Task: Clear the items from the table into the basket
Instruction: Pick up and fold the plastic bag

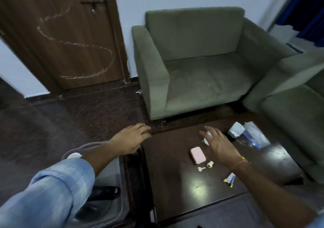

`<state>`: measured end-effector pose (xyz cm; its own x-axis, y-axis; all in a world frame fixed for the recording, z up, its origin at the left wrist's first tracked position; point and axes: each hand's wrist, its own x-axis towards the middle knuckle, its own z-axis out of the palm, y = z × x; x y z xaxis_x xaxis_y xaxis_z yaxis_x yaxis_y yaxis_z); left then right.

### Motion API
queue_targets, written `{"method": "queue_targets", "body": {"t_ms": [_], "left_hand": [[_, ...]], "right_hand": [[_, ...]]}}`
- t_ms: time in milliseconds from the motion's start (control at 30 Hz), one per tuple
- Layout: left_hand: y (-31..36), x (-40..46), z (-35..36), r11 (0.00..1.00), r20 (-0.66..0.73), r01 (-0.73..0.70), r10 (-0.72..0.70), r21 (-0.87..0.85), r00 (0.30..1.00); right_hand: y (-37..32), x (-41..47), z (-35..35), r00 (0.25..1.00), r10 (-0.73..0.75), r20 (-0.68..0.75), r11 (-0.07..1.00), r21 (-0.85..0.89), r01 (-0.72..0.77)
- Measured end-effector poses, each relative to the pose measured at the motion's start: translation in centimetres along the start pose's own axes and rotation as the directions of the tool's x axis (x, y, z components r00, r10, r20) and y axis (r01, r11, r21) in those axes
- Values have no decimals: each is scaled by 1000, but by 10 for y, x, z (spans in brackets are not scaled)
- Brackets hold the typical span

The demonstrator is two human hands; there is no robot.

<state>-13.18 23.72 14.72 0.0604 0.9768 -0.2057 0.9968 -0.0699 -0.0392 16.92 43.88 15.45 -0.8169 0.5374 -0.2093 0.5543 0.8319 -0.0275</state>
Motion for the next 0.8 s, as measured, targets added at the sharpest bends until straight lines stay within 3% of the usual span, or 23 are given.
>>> {"method": "queue_targets", "body": {"t_ms": [367, 800], "left_hand": [[198, 168, -84, 977, -159, -213, 207, -20, 965], [269, 287, -111, 912, -238, -403, 376, -75, 896]], "right_hand": [[187, -122, -28, 950, 257, -177, 961, 154, -231], [245, -166, -34, 871, 461, -173, 875, 251, -413]]}}
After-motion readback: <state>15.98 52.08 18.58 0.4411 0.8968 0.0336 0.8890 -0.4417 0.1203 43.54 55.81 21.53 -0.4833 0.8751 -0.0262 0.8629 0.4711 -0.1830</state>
